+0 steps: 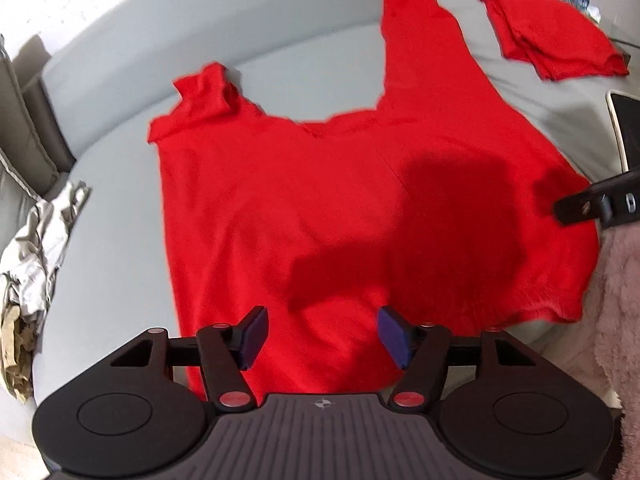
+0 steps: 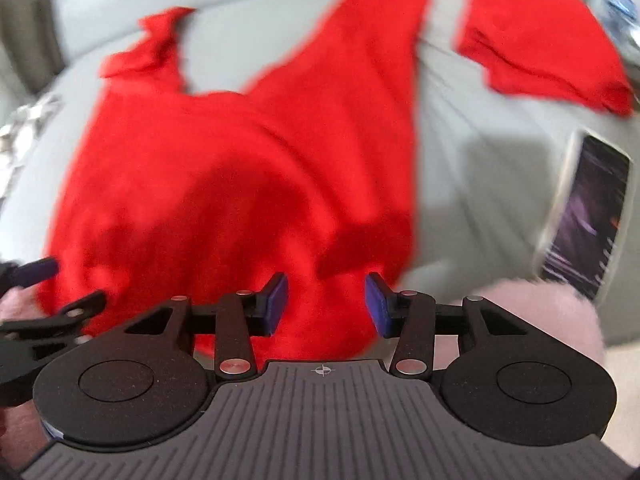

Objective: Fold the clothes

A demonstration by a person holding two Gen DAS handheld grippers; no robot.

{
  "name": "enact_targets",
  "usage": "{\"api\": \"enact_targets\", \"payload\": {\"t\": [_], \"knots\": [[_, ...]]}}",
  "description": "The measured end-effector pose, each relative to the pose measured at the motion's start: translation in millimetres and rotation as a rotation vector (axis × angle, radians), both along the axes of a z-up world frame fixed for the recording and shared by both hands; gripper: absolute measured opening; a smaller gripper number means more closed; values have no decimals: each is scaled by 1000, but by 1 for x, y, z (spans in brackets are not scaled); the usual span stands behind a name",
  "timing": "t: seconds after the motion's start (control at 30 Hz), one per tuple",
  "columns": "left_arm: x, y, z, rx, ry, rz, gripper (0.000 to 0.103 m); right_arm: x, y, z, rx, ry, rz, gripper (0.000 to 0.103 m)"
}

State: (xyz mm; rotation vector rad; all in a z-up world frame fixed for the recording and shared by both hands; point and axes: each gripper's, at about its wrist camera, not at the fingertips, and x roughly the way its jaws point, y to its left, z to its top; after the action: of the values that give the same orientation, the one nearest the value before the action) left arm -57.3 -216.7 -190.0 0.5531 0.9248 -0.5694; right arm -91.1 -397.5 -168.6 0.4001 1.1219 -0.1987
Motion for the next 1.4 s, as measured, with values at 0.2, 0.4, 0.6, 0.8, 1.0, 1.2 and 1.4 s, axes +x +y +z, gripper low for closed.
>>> {"api": "enact_targets", "payload": {"t": [0.2, 0.4, 0.6, 0.8, 1.0, 1.2, 1.4], "knots": [[8, -2, -29, 108, 175, -14, 19, 25, 33, -29, 16, 72, 88, 42], [6, 8, -34, 133, 386, 8, 11, 9, 47, -47, 57, 268, 169, 36], [33, 10, 10, -23, 191, 90, 64, 34, 47, 0, -33, 71, 206, 44], [104, 31, 35, -152, 68, 228, 64, 98, 51, 35, -121, -103, 262, 46], [184, 41, 30, -221, 84, 337, 58, 189, 48, 47, -142, -185, 294, 46], [265, 32, 22, -256, 59, 384, 57, 307, 40, 37, -187, -251, 322, 48], [348, 16, -1, -243, 13, 442, 57, 425, 27, 10, -211, -308, 303, 49]]}}
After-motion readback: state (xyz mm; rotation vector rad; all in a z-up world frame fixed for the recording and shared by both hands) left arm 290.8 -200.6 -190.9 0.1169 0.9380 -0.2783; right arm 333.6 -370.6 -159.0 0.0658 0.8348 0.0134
